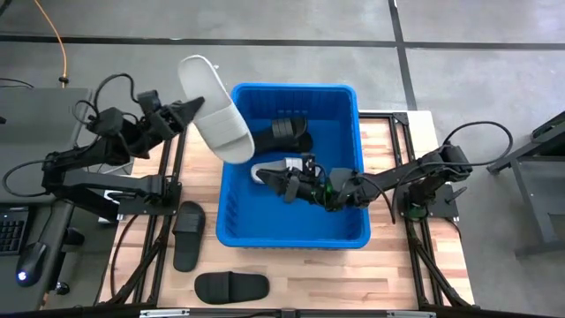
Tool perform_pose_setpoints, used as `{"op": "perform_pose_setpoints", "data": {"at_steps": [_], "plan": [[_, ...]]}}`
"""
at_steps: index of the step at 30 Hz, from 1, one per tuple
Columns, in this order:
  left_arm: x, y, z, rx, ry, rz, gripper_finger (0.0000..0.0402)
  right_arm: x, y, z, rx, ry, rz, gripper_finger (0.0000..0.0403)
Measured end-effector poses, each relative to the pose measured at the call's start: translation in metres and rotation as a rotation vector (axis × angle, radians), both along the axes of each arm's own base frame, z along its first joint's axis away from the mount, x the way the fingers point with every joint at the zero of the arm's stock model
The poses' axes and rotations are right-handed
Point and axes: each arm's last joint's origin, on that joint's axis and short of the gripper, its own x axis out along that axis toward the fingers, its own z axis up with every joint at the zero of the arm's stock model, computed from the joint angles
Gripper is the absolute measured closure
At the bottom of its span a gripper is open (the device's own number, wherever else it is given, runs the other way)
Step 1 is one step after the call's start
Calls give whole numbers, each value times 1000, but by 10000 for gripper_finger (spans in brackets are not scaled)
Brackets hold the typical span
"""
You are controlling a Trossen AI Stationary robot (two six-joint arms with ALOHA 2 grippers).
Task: Pick and place slides into bin
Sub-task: Put the white slipper into the bin
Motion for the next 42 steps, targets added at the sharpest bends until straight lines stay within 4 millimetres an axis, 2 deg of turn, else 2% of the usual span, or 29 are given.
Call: {"op": "perform_pose_setpoints", "data": {"at_steps": [4, 7, 13, 18, 23, 33, 36, 42], "plan": [[-5, -1, -4, -50, 20, 6, 354, 1, -2, -2, -25, 31, -35, 178], [-1, 0, -10, -134, 37, -15, 354, 3, -8, -5, -22, 49, -41, 148], [12, 4, -15, -183, 56, -34, 354, 14, -13, -17, -36, 72, -46, 131], [13, 4, -20, -192, 110, -28, 354, 14, -10, -11, -57, -9, -20, 139], [9, 3, -18, -188, 89, -31, 354, 13, -6, -11, -69, -7, -11, 141], [21, 5, -23, -218, 114, -63, 355, 17, -20, -14, -51, 7, 3, 147], [26, 6, -24, -224, 123, -76, 355, 18, -23, -15, -47, 16, 8, 170], [36, 8, -21, -208, 68, -82, 355, 19, -26, -14, -8, 4, -6, 244]]}}
